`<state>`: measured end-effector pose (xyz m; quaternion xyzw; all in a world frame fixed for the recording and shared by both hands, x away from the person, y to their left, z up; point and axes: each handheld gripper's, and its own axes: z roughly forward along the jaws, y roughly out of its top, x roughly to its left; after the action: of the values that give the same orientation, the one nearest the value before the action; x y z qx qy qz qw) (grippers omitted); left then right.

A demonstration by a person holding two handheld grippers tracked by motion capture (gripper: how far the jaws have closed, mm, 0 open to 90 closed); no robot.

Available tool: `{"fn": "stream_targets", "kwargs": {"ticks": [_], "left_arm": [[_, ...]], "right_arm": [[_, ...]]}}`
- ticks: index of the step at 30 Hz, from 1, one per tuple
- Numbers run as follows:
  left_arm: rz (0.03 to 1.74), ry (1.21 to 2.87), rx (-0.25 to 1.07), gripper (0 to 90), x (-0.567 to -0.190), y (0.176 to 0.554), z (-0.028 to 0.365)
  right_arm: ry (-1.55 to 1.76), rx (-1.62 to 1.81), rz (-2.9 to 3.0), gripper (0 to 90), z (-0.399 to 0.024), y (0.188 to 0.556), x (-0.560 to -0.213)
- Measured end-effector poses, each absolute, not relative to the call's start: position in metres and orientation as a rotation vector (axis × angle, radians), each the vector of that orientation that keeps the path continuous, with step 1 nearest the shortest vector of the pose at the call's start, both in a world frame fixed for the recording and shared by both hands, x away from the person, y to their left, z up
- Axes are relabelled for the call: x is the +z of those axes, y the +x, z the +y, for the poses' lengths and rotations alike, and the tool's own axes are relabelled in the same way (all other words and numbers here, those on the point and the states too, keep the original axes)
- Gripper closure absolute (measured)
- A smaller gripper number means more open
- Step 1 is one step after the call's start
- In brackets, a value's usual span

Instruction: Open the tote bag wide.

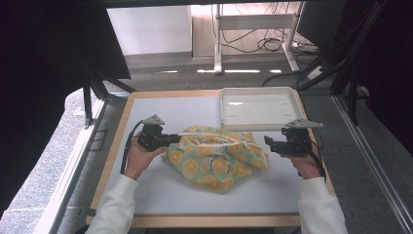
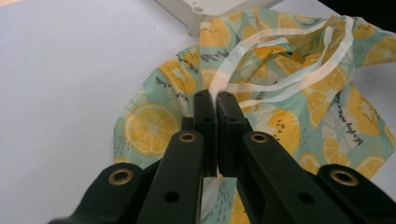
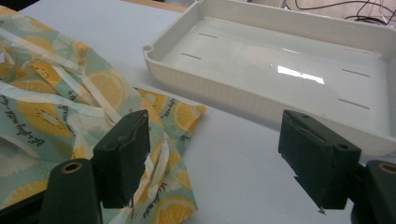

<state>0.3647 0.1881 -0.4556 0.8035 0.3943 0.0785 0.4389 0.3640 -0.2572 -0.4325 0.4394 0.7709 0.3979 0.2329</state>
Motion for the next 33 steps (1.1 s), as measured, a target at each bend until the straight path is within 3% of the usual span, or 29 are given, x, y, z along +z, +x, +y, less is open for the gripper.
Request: {"fn": "stream_targets", "kwargs": {"ticks": [33], "left_arm": [[0.983,1.999,0.190,88.9,-0.459,0.364,0.186]], "right_arm": [[1.024,1.149,2.269,28.0,-0.201,0.398,-0.435]]}}
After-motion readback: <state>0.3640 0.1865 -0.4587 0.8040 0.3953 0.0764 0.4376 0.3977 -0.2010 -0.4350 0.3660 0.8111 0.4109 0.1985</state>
